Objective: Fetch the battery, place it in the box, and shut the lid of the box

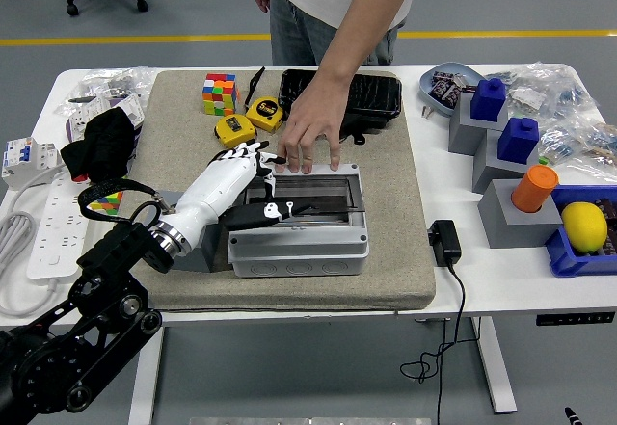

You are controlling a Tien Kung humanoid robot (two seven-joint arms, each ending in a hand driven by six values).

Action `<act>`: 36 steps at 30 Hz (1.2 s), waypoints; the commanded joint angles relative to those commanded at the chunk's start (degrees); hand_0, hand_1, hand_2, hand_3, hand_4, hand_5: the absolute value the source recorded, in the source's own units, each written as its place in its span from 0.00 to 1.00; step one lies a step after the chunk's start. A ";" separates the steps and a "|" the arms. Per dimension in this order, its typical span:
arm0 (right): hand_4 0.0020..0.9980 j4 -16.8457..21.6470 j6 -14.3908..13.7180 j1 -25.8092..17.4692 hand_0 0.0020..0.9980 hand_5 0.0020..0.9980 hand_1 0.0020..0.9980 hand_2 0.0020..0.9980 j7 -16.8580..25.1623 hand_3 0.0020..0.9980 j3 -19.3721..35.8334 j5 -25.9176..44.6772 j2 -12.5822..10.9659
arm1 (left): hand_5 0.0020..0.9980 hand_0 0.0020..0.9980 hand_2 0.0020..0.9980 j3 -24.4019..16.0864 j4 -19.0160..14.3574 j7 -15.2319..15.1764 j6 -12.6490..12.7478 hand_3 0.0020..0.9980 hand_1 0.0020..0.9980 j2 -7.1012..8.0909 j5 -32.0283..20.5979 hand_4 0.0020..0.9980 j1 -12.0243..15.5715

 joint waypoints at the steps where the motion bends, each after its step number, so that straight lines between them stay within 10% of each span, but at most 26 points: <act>1: 1.00 0.00 0.00 -0.02 0.81 1.00 0.73 0.74 0.00 0.78 0.00 0.01 0.01 | 1.00 1.00 0.83 0.00 -0.02 0.01 0.00 0.25 1.00 -0.01 0.01 1.00 0.09; 14: 1.00 0.00 -0.01 0.02 0.81 1.00 0.73 0.74 0.00 0.78 0.48 -0.37 0.13 | 1.00 1.00 0.81 -7.16 -1.70 -3.76 5.55 0.26 0.97 -1.57 -3.31 1.00 0.07; 15: 1.00 0.00 -0.02 -0.01 0.81 1.00 0.73 0.74 -0.03 0.78 0.61 -0.48 0.16 | 1.00 1.00 0.85 -8.66 -1.96 -4.57 5.75 0.70 0.94 -1.94 -5.15 1.00 0.31; 19: 1.00 0.00 -0.01 0.00 0.81 1.00 0.73 0.74 -0.05 0.78 0.74 -0.60 0.31 | 1.00 1.00 0.85 -14.46 -2.03 -8.66 5.76 0.70 0.94 -3.64 -13.46 1.00 1.64; 20: 1.00 0.00 0.01 -0.01 0.81 1.00 0.73 0.74 0.04 0.78 0.57 -0.44 0.36 | 1.00 1.00 0.85 -15.99 -2.06 -9.65 5.26 0.70 0.94 -4.03 -16.07 1.00 2.06; 21: 1.00 0.00 0.02 -0.03 0.81 1.00 0.73 0.74 0.08 0.78 0.48 -0.36 0.42 | 1.00 0.92 0.97 -17.48 -2.16 -10.64 4.34 0.98 0.96 -4.43 -18.30 1.00 2.53; 36: 1.00 0.00 -0.04 -0.07 0.80 1.00 0.73 0.74 0.01 0.78 0.62 -0.38 0.54 | 1.00 1.00 1.00 -30.69 -2.66 -13.81 -6.66 1.00 1.00 -6.18 -54.59 1.00 9.61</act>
